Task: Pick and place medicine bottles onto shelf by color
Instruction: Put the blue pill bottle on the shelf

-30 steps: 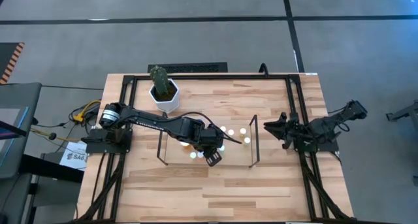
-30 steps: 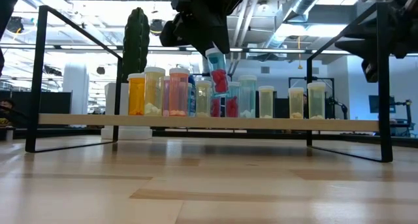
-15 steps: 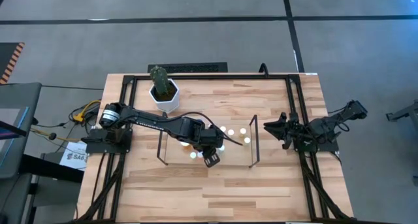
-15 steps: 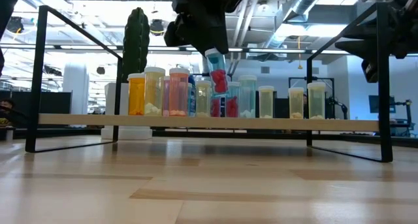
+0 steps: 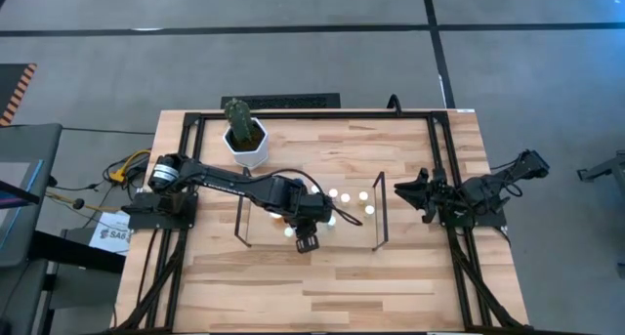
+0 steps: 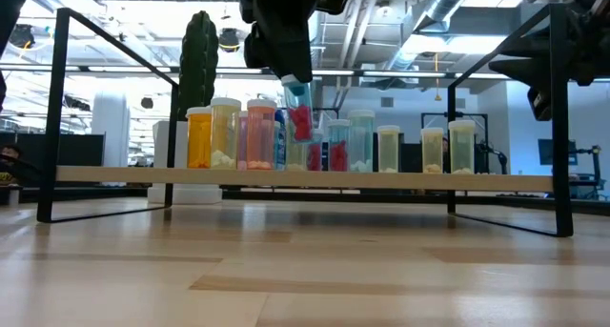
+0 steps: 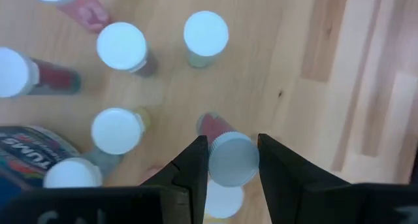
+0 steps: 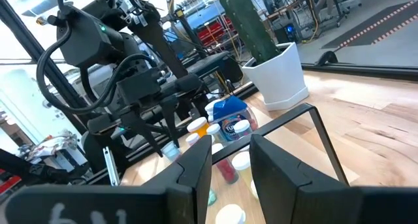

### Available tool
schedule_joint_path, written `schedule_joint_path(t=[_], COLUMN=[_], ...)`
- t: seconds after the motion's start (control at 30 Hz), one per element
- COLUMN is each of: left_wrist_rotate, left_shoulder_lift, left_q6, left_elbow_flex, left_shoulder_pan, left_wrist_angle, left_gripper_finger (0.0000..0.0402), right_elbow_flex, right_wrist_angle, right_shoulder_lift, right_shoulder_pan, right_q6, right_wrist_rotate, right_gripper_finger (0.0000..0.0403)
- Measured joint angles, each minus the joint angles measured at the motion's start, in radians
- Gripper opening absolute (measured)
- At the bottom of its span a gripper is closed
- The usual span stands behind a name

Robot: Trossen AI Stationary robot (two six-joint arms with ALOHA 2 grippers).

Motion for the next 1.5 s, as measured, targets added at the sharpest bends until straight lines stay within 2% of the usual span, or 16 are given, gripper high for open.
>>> schedule_joint_path(t=[0.2,0.57,0.87,1.1,1.37,1.5], left_wrist_rotate=[-0.045,-0.019,-0.002,0.010,0.035,0.043], left_shoulder_lift=[0.000,0.049,0.067,0.067,0.068,0.067], left_q6=[0.078,0.152,0.155,0.098,0.029,0.017], left_elbow_flex=[0.000,0.000,0.002,0.002,0.001,0.049], left_shoulder_pan=[0.003,0.010,0.020,0.039,0.046,0.046], left_wrist_angle=[-0.027,-0.024,-0.022,-0.013,0.009,0.002], left_gripper_finger=[0.0094,0.0112,0.0113,0.0117,0.0155,0.0180], right_elbow_flex=[0.000,-0.001,-0.001,-0.001,-0.001,-0.001], right_wrist_angle=[0.000,0.001,0.003,0.003,0.004,0.004], right_shoulder_lift=[0.000,0.000,-0.002,-0.002,-0.002,-0.002], right_shoulder_pan=[0.000,0.000,0.000,0.000,0.000,0.000], right_q6=[0.000,0.000,0.000,0.000,0.000,0.000], right_wrist_rotate=[0.000,0.000,0.000,0.000,0.000,0.000], right_gripper_finger=[0.0129,0.0129,0.0129,0.0129,0.0129,0.0129])
